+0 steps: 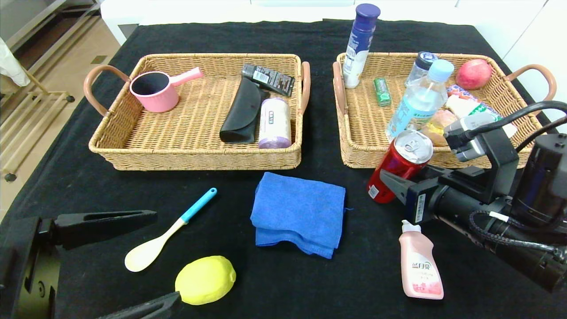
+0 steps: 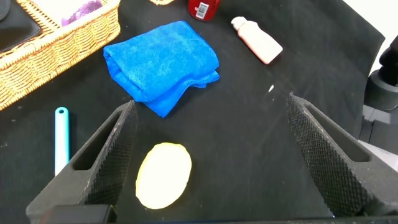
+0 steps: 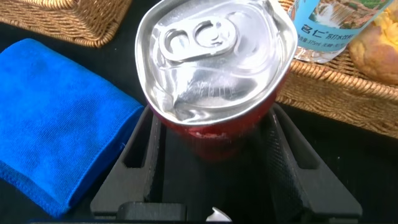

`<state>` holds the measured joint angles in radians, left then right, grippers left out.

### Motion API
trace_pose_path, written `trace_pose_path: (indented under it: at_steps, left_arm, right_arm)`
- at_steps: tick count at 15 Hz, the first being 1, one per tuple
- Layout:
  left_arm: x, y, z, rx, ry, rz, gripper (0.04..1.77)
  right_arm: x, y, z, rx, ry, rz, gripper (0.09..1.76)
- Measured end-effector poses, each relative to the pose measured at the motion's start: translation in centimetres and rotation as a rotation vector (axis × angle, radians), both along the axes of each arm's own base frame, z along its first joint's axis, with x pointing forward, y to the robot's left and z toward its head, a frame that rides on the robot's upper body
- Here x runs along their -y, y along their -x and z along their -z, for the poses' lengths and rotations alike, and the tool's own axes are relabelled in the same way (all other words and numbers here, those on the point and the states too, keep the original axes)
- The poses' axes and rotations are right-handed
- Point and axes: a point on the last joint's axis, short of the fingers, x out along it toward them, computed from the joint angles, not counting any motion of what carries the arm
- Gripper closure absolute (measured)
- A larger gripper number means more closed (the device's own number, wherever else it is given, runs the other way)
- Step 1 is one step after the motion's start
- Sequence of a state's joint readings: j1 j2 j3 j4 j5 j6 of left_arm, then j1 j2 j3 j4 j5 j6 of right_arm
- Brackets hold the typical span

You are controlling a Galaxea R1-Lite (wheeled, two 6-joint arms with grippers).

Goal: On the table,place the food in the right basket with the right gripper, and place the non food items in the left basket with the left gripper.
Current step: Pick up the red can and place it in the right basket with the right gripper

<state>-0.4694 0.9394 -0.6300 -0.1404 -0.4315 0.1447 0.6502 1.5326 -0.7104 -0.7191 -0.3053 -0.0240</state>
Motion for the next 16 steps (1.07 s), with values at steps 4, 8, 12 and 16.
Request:
trace_pose_path:
  at_steps: [4,8,12,16]
  left_arm:
    - [0.0,0.0,0.0,0.000,0.000,0.000,0.09]
    - [0.0,0.0,0.0,0.000,0.000,0.000,0.09]
    - [0.0,0.0,0.0,0.000,0.000,-0.001,0.09]
    - [-0.1,0.1,-0.2,0.009,0.004,-0.004,0.09]
  right_arm:
    - [0.3,1.5,-1.1,-0.017,0.015,-0.025,0.88]
    - [1.7,3.6,-4.4,-0.009,0.005,-0.039,0.88]
    - [2.4,4.4,-8.0,0.065,-0.053,-0.045,0.88]
    - [1.8,3.2,-10.4,0.116,-0.094,-0.055,0.88]
